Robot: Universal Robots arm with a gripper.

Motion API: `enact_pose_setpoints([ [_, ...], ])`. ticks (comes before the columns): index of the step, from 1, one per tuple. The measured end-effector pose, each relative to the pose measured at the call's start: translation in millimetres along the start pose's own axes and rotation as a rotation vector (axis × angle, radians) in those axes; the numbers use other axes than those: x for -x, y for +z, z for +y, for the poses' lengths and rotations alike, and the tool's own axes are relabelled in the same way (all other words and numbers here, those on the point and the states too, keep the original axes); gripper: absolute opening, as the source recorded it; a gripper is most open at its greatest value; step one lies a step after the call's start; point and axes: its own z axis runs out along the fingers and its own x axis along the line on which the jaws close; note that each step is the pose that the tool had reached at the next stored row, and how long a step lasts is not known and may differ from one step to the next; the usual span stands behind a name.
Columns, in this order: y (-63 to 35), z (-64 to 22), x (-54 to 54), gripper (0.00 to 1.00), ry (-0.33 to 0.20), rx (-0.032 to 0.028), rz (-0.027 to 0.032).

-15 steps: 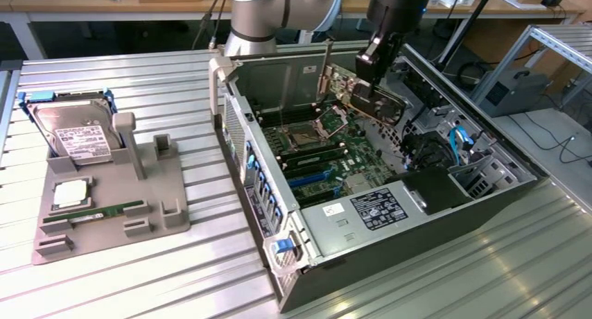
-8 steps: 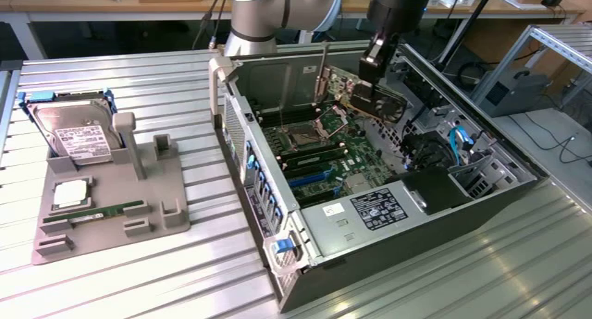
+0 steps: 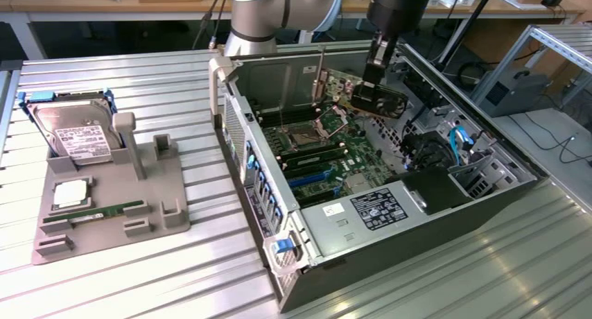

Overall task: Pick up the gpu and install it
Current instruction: 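Insert the gpu into the slot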

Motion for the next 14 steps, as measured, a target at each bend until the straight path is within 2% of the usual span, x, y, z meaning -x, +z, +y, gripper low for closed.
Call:
enact_pose_setpoints([
  [5, 0.2, 0.0, 0.0, 0.27, -0.154, 0.0039, -0.0105],
  [10, 0.2, 0.0, 0.0, 0.27, -0.224, 0.0056, -0.0154],
  [13, 0.3, 0.0, 0.0, 0.27, -0.313, 0.0078, -0.0214],
  [14, 0.4, 0.0, 0.0, 0.27, -0.327, 0.0082, -0.0225],
])
